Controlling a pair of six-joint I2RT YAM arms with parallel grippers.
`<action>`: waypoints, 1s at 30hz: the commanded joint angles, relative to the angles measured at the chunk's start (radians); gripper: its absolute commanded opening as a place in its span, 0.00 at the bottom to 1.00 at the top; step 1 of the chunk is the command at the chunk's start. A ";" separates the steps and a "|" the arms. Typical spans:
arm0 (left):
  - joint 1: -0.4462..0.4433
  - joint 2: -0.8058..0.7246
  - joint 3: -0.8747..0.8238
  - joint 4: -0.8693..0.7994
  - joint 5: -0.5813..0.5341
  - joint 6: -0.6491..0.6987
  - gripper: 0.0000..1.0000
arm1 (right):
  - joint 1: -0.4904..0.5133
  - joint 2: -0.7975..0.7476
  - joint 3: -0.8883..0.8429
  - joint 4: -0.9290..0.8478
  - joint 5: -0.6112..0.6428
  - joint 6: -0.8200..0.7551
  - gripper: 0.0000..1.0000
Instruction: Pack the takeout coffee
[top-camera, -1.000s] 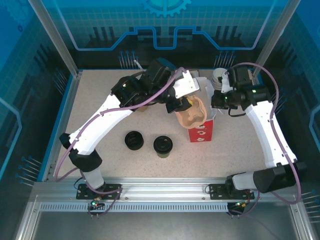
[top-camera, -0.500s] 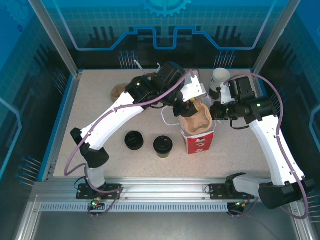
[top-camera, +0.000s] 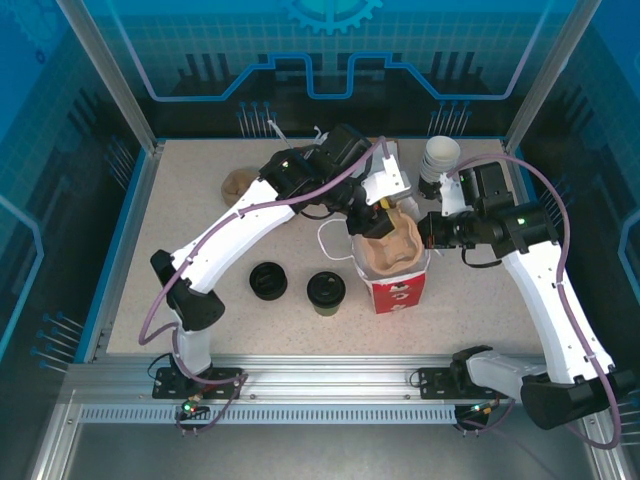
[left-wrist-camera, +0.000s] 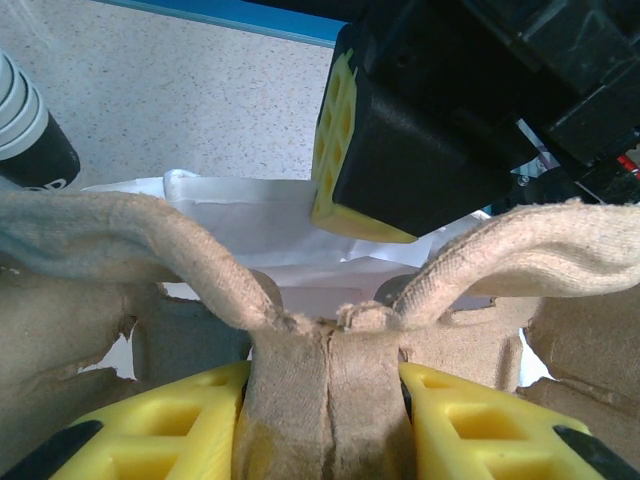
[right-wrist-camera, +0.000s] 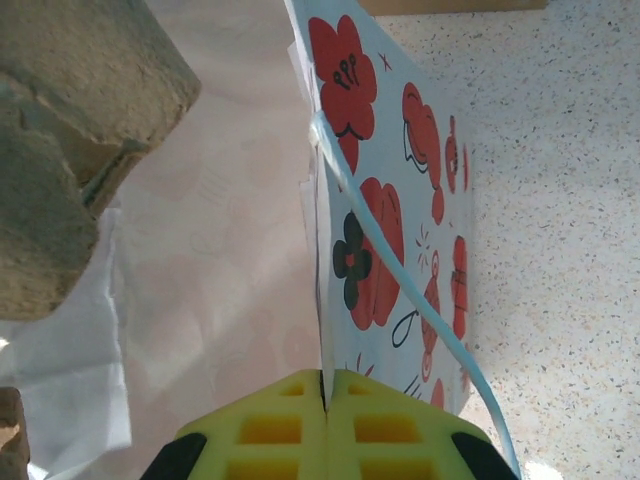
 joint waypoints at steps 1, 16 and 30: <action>0.007 0.013 0.016 -0.014 0.067 -0.025 0.38 | 0.011 -0.016 -0.010 -0.007 -0.008 -0.007 0.00; 0.025 0.007 -0.021 -0.042 0.099 -0.006 0.38 | 0.011 -0.026 -0.003 -0.020 -0.025 -0.003 0.00; 0.052 0.081 -0.008 -0.088 0.102 0.045 0.39 | 0.010 -0.043 -0.011 -0.032 -0.053 -0.024 0.00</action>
